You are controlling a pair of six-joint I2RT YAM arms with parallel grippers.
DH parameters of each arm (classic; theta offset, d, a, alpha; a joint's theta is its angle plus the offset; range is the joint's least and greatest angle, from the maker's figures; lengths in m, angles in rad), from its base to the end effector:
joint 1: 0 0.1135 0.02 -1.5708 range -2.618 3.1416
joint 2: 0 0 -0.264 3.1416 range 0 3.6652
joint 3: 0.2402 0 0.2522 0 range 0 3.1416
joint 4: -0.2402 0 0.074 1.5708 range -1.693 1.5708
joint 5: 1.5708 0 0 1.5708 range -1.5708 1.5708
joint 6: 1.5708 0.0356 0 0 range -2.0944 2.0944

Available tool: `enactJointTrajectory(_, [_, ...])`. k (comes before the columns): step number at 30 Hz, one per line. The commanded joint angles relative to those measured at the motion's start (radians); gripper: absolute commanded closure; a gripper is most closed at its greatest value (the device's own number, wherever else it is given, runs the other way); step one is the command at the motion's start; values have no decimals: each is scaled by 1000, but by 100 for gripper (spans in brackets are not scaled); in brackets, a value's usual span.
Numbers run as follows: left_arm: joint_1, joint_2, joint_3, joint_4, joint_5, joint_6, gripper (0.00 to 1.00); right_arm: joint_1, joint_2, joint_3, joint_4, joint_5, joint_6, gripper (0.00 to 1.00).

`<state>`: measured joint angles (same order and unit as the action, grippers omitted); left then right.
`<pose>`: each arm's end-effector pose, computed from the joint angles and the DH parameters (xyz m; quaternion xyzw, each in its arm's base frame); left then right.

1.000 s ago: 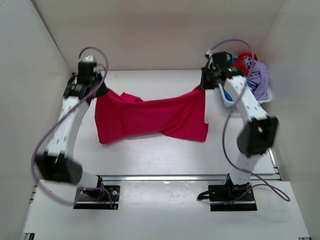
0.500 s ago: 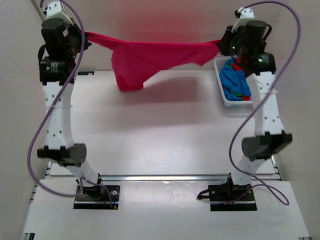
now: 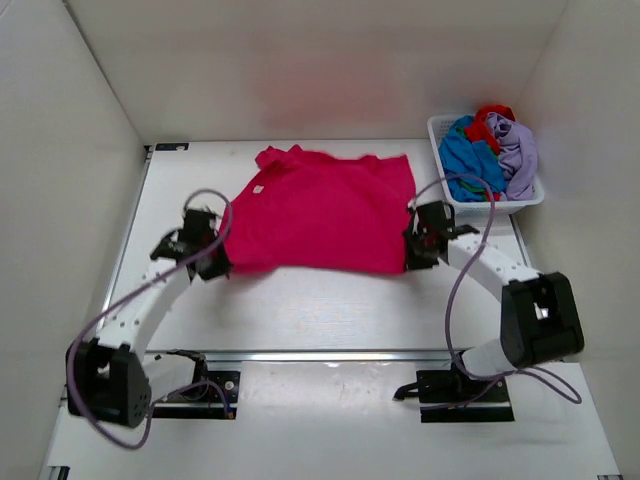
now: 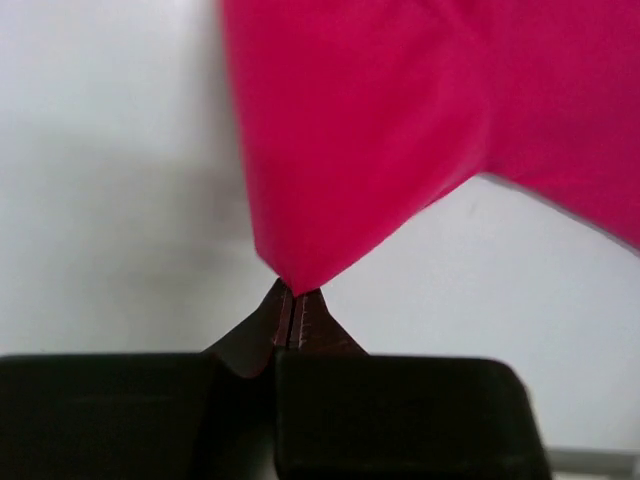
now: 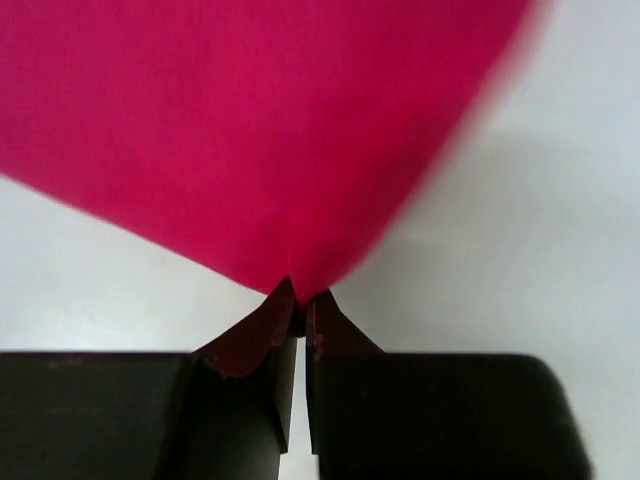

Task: Fold and stack the t-shirts
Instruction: Flatten out the tshirt

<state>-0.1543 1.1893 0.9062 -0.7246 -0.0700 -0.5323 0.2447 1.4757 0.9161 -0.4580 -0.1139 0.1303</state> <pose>0.2298 -0.0332 0.2551 -0.1899 0.9411 -0.0618 0.2728 0.2822 0.0746 0.2041 -0.0704 0.9580 0.1046 0.2577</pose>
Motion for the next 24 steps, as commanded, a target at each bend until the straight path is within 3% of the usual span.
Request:
enactJointTrajectory(1, [-94, -254, -131, 24, -51, -116, 100, 27, -190, -110, 48, 40, 106, 100])
enactJointTrajectory(5, [-22, -504, -231, -39, -4, -88, 100, -13, -357, -226, -16, 0, 155, 100])
enactJointTrajectory(9, [-92, -574, -156, -165, -135, -45, 100, -28, -486, -212, -87, -30, 160, 100])
enactJointTrajectory(12, [-77, -566, -162, -168, -133, -18, 100, -94, -457, -171, -111, -87, 106, 100])
enactJointTrajectory(17, [-36, -530, -187, -52, -39, -9, 100, -104, -338, -122, -58, -96, 51, 100])
enactJointTrajectory(20, [27, -325, -115, 114, -15, 102, 100, -105, -157, 9, 11, -87, 3, 100])
enactJointTrajectory(23, [61, 48, 167, 145, -22, 178, 100, -108, 87, 274, 53, -35, -46, 100])
enactJointTrajectory(24, [77, 184, 327, 139, -30, 178, 100, -113, 179, 422, 41, -11, -61, 100])
